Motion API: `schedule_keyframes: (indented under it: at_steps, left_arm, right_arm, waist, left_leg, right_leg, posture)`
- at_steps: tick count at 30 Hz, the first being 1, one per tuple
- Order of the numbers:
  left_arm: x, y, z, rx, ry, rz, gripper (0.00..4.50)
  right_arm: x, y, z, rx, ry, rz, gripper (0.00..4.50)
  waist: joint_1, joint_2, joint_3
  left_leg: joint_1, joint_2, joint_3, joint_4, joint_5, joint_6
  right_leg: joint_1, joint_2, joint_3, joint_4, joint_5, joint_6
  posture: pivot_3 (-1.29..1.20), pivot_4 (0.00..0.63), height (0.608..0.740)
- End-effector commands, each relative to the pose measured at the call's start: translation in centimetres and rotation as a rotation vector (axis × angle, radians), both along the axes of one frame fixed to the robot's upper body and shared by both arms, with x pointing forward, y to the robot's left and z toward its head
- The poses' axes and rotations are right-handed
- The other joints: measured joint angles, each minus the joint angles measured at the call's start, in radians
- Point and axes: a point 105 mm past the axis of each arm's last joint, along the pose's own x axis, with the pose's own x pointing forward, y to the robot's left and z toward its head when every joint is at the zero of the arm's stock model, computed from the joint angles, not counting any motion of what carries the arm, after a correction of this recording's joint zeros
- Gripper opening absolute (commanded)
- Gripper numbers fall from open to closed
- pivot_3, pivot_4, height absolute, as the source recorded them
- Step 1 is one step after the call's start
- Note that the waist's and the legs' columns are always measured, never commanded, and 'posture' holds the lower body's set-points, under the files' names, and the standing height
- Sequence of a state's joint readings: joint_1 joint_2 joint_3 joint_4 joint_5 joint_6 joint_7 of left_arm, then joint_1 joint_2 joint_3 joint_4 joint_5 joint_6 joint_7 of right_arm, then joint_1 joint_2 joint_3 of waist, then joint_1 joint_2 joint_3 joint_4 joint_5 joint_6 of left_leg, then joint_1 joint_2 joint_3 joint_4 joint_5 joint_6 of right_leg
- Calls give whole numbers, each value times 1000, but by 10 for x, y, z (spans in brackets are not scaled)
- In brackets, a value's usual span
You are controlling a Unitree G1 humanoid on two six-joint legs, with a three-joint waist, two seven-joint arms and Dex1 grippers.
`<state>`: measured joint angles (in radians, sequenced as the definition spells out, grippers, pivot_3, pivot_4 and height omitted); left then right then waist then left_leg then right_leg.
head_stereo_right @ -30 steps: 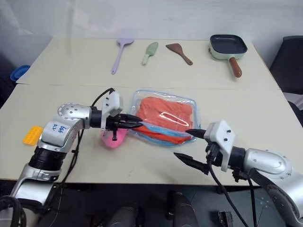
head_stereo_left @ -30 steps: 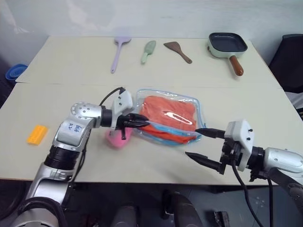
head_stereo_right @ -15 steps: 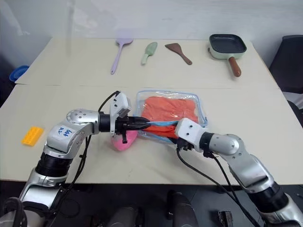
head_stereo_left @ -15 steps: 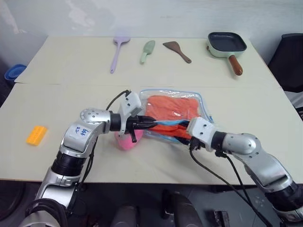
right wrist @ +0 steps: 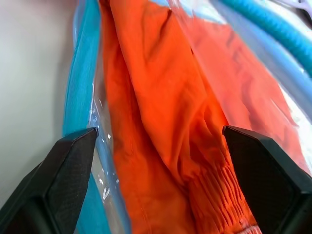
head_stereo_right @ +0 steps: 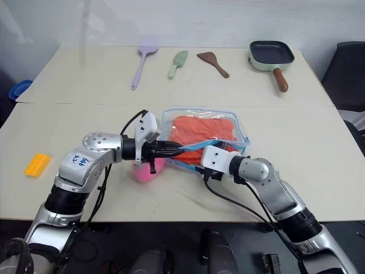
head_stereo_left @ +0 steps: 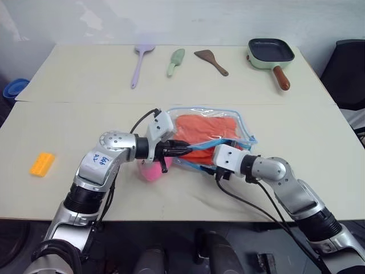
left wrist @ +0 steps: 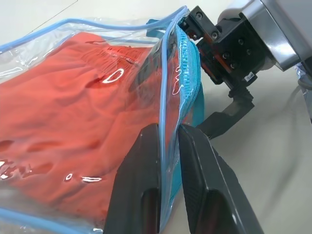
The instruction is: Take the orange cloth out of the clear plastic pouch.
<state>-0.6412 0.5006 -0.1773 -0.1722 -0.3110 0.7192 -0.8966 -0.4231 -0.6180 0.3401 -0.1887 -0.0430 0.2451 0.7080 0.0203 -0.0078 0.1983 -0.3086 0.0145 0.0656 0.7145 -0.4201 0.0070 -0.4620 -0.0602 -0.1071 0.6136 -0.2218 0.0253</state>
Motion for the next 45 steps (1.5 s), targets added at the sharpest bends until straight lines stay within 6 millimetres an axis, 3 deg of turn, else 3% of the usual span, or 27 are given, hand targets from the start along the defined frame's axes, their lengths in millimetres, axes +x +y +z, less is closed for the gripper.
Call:
schedule_keyframes:
  at_steps: [1,11,15,24,27,33,35,43,45]
  left_arm:
    - [-6,-4,7,-7,-41,-29,640]
    - [-7,-6,7,-9,-43,-36,640]
    - [-8,-6,6,-6,-46,-36,640]
    - [-5,-6,9,-15,-51,-26,640]
    - [-3,-6,10,-18,-53,-22,640]
    - [2,-3,11,-21,-55,2,640]
    - [6,-1,12,-24,-54,23,640]
    - [39,10,18,-40,-83,180,640]
    - [48,11,20,-53,-90,219,640]
  right_arm:
    - [3,-1,11,-8,-47,7,4278]
    - [15,8,-4,-18,-43,-22,4278]
    - [18,11,-4,24,-14,-34,3378]
    - [26,5,-24,-228,-149,-4,3378]
    - [25,5,-32,-245,-119,12,2766]
    - [15,1,-38,-269,-89,59,662]
    - [5,-3,-41,-291,-74,113,37]
    - [-69,-14,-49,-405,-49,513,37]
    - [-79,-18,-48,-416,-42,557,37]
  waist:
    - [0,0,0]
    - [-6,0,0]
    - [-13,0,0]
    - [-18,0,0]
    - [-19,0,0]
    - [-17,0,0]
    - [-14,0,0]
    - [6,0,0]
    - [4,0,0]
  left_leg:
    - [0,0,0,0,0,0]
    - [0,0,0,0,0,0]
    - [0,0,0,0,0,0]
    - [1,0,-1,0,0,0]
    - [1,0,0,0,0,0]
    - [2,0,0,1,0,0]
    - [2,0,-1,1,0,0]
    - [1,-1,-1,0,-1,1]
    - [2,-1,-1,0,-1,1]
  right_leg:
    - [0,0,0,0,0,0]
    - [0,0,0,1,0,0]
    - [0,0,0,1,0,0]
    - [1,-1,0,1,0,0]
    - [1,-1,0,1,0,0]
    - [2,-1,0,2,0,0]
    - [2,-1,0,2,0,0]
    - [3,-1,-1,-2,0,0]
    - [3,-1,-1,-2,0,0]
  posture:
    - [0,150,740]
    - [0,150,740]
    - [0,150,740]
    - [0,150,740]
    - [0,150,740]
    - [0,150,740]
    - [0,150,740]
    - [0,150,740]
    - [0,150,740]
